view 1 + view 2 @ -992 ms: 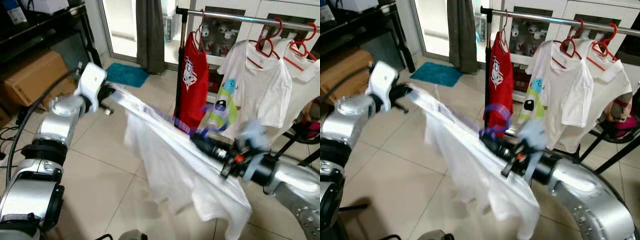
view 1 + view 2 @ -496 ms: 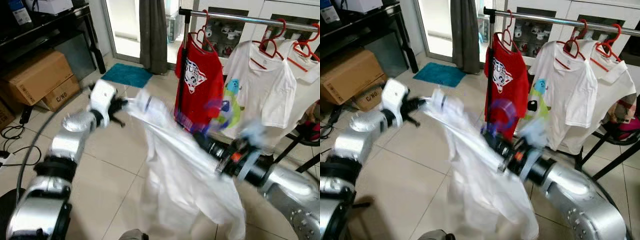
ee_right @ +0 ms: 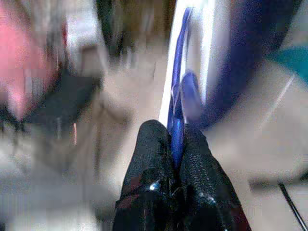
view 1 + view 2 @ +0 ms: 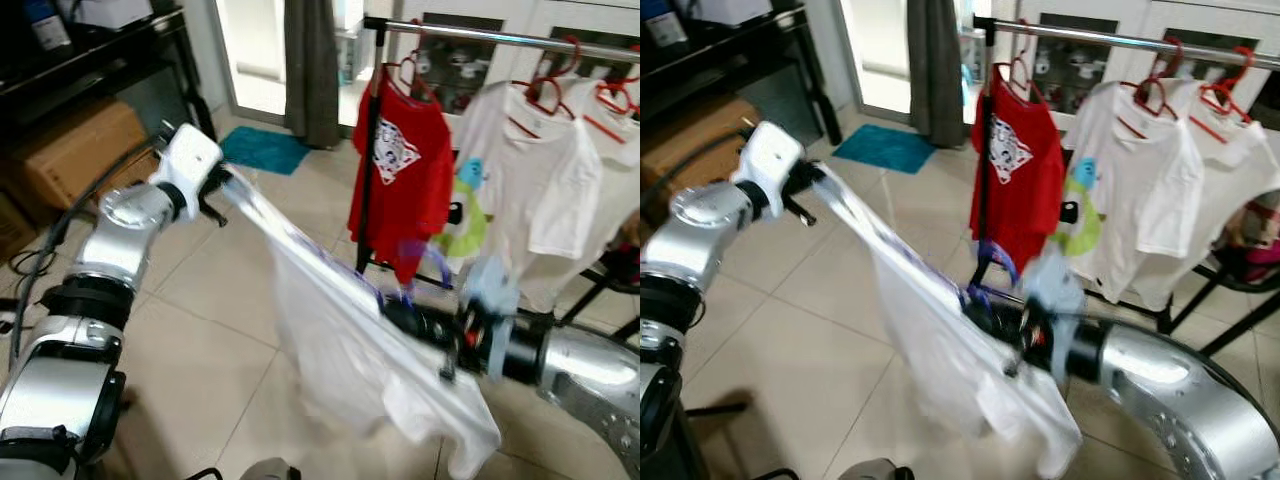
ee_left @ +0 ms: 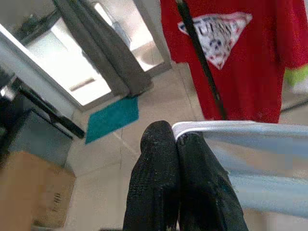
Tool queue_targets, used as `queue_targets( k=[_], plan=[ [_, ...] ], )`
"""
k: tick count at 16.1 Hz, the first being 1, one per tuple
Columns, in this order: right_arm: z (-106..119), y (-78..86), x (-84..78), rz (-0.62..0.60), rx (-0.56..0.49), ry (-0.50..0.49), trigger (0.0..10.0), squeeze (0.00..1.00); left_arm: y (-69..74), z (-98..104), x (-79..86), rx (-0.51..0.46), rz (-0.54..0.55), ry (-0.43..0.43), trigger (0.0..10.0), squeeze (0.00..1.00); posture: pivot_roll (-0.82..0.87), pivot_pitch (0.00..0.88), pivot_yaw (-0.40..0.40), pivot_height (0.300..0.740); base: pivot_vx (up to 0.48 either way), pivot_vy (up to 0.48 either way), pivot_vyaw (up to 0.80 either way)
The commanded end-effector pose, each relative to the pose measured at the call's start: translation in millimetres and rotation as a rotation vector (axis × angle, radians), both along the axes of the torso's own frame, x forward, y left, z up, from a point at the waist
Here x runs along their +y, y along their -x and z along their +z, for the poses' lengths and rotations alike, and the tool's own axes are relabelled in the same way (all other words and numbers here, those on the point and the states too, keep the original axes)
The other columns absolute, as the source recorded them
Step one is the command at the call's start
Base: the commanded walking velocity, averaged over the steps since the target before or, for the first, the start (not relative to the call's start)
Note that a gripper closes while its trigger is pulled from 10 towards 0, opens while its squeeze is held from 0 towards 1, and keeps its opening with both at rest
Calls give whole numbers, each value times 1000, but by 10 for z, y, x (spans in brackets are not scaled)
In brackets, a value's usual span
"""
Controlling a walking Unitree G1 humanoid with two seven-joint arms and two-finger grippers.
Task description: Hang hanger
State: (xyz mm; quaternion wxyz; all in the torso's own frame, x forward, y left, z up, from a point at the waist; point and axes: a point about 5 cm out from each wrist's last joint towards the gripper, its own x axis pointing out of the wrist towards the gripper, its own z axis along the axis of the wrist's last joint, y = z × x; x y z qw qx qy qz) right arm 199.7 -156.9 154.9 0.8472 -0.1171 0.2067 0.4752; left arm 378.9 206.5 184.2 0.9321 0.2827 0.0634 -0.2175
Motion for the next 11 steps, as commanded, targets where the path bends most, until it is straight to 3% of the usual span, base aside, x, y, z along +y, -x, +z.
queue_targets(
  k=[1, 3, 5, 7, 10, 11],
  plan=[
    [-167, 56, -83, 14, 73, 137, 0, 0, -52, 262, 85, -104, 22, -40, 0, 0, 20, 0, 91, 740, 0, 0, 0],
    [-96, -69, -23, -54, 45, 17, 0, 0, -74, 257, -24, -97, -30, -72, 0, 0, 18, 0, 96, 740, 0, 0, 0],
    [26, -76, -10, -52, 15, -93, 0, 0, -79, 175, -44, -75, -31, -89, 0, 0, 16, 0, 98, 740, 0, 0, 0],
    [248, -34, -18, -33, -32, -348, 0, 0, -68, -8, 44, -12, 30, -102, 0, 0, 17, 0, 98, 740, 0, 0, 0],
    [326, 41, -103, -45, -12, -568, 0, 0, 6, -284, 277, 68, 151, -114, 0, 0, 11, 0, 102, 740, 0, 0, 0],
    [344, 41, -119, -61, -16, -623, 0, 0, 30, -351, 297, 95, 169, -77, 0, 0, 11, 0, 102, 740, 0, 0, 0]
  ],
)
